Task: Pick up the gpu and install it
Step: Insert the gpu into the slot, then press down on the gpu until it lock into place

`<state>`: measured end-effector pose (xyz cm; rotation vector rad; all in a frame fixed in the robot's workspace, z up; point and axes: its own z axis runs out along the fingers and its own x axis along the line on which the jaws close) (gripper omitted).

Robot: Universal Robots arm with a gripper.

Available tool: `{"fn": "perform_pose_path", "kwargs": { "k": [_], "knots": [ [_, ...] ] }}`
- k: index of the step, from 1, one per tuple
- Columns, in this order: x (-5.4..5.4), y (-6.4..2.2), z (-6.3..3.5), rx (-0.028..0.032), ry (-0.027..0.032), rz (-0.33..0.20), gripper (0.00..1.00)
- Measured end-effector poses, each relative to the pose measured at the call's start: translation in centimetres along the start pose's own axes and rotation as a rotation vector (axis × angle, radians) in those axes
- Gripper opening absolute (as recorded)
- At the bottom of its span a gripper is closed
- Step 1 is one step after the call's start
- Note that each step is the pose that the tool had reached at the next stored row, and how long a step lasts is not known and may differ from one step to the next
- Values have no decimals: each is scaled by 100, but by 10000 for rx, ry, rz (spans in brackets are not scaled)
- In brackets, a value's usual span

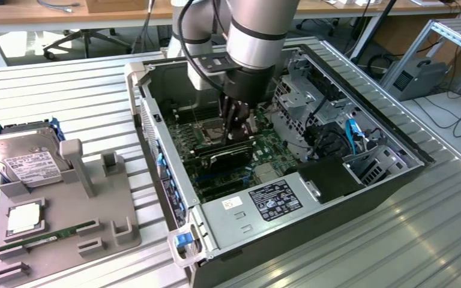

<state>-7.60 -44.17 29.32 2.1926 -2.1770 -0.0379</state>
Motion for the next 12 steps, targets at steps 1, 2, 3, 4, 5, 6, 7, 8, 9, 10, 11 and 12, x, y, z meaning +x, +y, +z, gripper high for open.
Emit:
{"fn": "perform_pose_path", "kwargs": {
  "k": [1, 2, 3, 4, 5, 6, 7, 8, 9, 10, 11, 12],
  "knots": [
    [0, -51, 2, -50, 1, -25, 11],
    [1, -91, 3, -92, 1, -41, 11],
    [1, -131, 4, -133, 2, -59, 11],
    [1, -175, 4, -176, 3, -75, 11],
    [2, -210, 2, -211, 3, -87, 11],
    [2, -237, 1, -232, 3, -93, 11],
    [2, -243, 1, -235, 3, -95, 11],
    [2, -243, 1, -236, 3, -94, 11],
    [2, -243, 1, -237, 3, -94, 11],
    [2, -244, 1, -237, 3, -94, 11],
    [2, -243, 1, -237, 4, -93, 11],
    [2, -243, 1, -237, 4, -93, 11]
  ]
}}
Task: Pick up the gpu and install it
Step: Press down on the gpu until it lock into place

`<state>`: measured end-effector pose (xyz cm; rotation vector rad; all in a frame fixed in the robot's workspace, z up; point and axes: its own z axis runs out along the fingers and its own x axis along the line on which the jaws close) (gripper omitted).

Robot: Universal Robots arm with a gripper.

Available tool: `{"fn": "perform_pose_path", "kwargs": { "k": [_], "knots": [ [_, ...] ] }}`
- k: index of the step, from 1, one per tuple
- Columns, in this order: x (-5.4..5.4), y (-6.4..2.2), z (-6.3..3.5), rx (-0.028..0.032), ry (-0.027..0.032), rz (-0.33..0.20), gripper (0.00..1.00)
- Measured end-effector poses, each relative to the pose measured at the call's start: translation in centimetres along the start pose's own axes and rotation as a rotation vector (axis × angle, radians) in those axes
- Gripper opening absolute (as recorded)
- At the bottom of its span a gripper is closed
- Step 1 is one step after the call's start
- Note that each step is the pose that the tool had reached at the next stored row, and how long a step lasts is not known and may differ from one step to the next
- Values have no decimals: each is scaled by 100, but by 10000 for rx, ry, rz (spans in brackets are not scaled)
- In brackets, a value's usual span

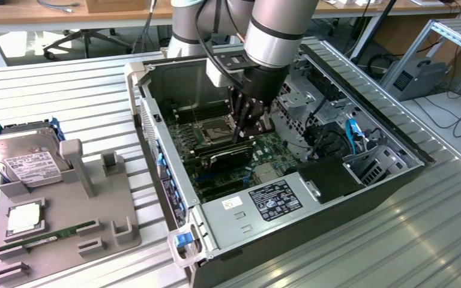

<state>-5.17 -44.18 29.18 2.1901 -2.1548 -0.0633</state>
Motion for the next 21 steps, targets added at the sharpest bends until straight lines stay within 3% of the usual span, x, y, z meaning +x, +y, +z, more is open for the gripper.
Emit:
{"fn": "perform_pose_path", "kwargs": {
  "k": [3, 7, 15, 21],
  "knots": [
    [-1, 13, 3, 0, -1, 0, 11],
    [2, 214, 56, -1, 1, -1, 11],
    [8, 506, 145, 0, 2, -1, 11],
    [17, 554, 177, -1, 4, -5, 11]
  ]
}}
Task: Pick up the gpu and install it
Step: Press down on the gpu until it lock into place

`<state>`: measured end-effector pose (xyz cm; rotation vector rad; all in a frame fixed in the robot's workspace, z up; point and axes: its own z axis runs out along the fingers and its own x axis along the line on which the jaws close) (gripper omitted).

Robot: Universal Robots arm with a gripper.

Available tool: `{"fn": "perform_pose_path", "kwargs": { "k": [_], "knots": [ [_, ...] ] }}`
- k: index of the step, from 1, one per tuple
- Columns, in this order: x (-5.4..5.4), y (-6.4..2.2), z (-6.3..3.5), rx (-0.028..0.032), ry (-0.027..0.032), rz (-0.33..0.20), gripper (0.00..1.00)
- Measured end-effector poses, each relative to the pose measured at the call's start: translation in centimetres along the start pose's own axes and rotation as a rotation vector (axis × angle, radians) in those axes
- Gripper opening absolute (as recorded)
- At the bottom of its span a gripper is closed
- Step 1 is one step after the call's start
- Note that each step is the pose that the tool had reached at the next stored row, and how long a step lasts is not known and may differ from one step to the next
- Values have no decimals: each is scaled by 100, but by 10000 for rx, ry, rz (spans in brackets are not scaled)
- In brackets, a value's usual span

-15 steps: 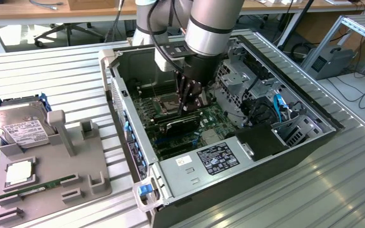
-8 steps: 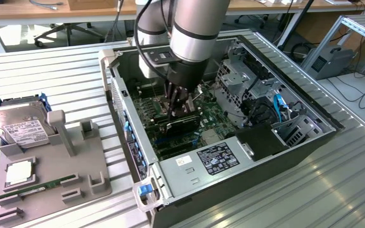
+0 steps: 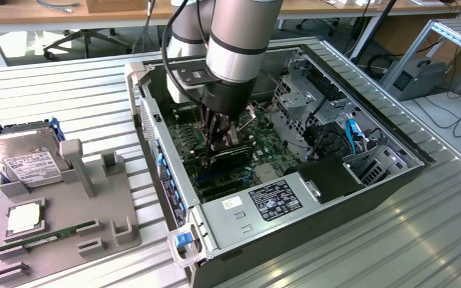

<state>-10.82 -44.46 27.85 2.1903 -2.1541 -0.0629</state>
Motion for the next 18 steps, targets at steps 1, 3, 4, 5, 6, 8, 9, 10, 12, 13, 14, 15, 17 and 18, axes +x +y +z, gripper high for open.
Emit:
{"fn": "perform_pose_path", "kwargs": {
  "k": [1, 3, 4, 5, 6, 8, 9, 10, 12, 13, 14, 15, 17, 18],
  "knots": [
    [0, 0, 3, 0, 0, -2, 11],
    [0, -1, 14, 1, -2, -6, 11],
    [0, -1, 18, 0, 1, -7, 11],
    [0, -1, 22, -1, 3, -7, 11],
    [0, -1, 28, -1, 2, -7, 11],
    [-4, 0, 41, 0, 1, -6, 11],
    [-7, 0, 43, 0, 1, -6, 11],
    [-13, -1, 45, -1, 1, -6, 11],
    [-23, -1, 48, 0, 2, -6, 11],
    [-25, -2, 51, 0, 1, -8, 11],
    [-25, -1, 54, -1, 2, -7, 11],
    [-25, 0, 58, 0, 2, -7, 11],
    [-27, 0, 77, 5, -7, -8, 11],
    [-26, 0, 82, 0, 1, -7, 11]
  ]
}}
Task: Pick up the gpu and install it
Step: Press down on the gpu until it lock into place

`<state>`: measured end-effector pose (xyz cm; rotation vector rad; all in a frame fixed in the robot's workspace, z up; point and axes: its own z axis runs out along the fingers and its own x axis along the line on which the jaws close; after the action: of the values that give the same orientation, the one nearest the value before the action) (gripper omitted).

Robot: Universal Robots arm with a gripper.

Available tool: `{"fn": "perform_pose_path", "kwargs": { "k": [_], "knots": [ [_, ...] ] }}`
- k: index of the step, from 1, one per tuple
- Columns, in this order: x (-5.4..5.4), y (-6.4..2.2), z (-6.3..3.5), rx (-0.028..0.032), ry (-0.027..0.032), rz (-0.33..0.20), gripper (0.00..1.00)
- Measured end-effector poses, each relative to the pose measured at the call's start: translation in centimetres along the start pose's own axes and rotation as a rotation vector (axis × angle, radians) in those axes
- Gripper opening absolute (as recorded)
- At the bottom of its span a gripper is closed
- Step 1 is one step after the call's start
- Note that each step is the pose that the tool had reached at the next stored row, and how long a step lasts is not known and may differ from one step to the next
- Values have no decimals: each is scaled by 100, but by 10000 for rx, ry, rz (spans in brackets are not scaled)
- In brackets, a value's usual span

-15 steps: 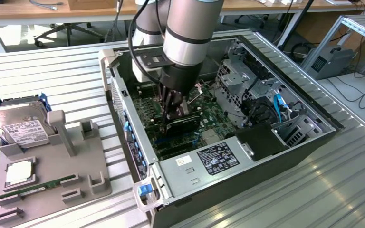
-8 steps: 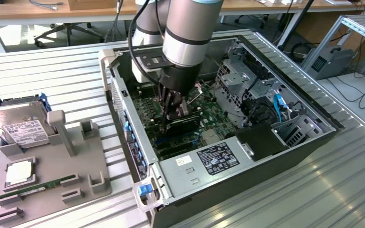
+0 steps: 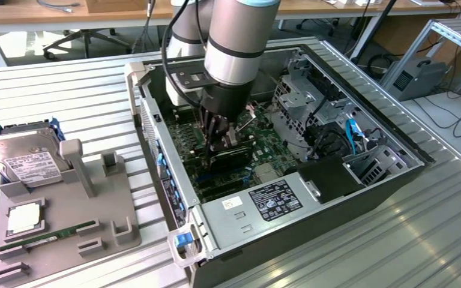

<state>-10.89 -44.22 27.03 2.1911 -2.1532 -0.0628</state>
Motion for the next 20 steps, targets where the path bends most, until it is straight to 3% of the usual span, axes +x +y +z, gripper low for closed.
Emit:
{"fn": "perform_pose_path", "kwargs": {
  "k": [7, 13, 20],
  "knots": [
    [-1, 10, 28, 1, 1, 1, 11],
    [-2, 72, -2, 92, -15, 2, 11],
    [4, 96, -284, 88, -1, 1, 11]
  ]
}}
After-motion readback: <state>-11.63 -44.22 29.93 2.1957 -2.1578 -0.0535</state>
